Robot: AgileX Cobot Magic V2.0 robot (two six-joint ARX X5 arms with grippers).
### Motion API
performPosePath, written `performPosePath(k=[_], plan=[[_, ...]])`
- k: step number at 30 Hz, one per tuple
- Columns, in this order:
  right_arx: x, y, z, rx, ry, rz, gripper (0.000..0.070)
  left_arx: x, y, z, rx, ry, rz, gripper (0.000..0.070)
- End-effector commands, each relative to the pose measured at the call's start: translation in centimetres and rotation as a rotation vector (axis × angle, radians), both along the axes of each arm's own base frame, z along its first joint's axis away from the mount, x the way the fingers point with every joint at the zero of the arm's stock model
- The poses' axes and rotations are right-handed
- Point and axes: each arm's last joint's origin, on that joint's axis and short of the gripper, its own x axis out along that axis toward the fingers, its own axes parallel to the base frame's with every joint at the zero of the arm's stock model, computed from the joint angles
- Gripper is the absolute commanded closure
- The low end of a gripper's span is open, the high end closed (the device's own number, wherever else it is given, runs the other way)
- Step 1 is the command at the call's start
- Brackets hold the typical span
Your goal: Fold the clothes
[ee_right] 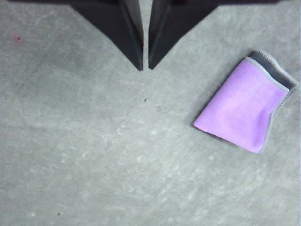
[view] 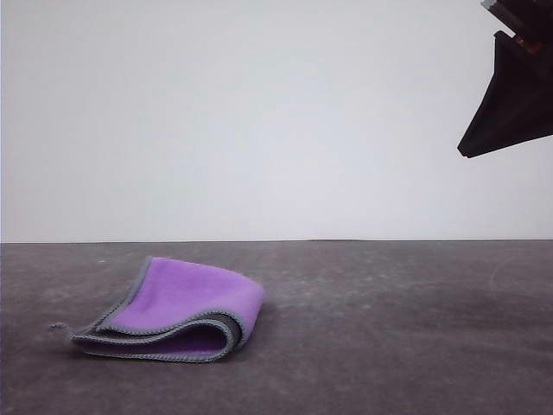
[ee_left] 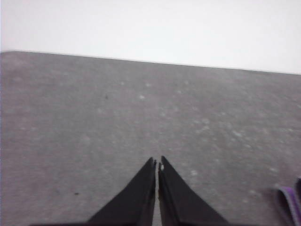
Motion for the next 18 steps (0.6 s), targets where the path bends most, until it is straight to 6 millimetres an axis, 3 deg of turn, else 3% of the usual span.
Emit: performPosePath(k=[1, 18], plan=[[0.18, 0.09, 0.15, 0.006, -0.009, 0.000, 0.0684, 0.10, 0.04, -0.67, 0.045, 0.016, 0.002, 0.0700], [0.41, 0.16, 0.50, 0.020, -0.051, -0.001, 0.0684, 0.11, 0.03, -0.70, 0.054, 0.019, 0.000, 0.0700]])
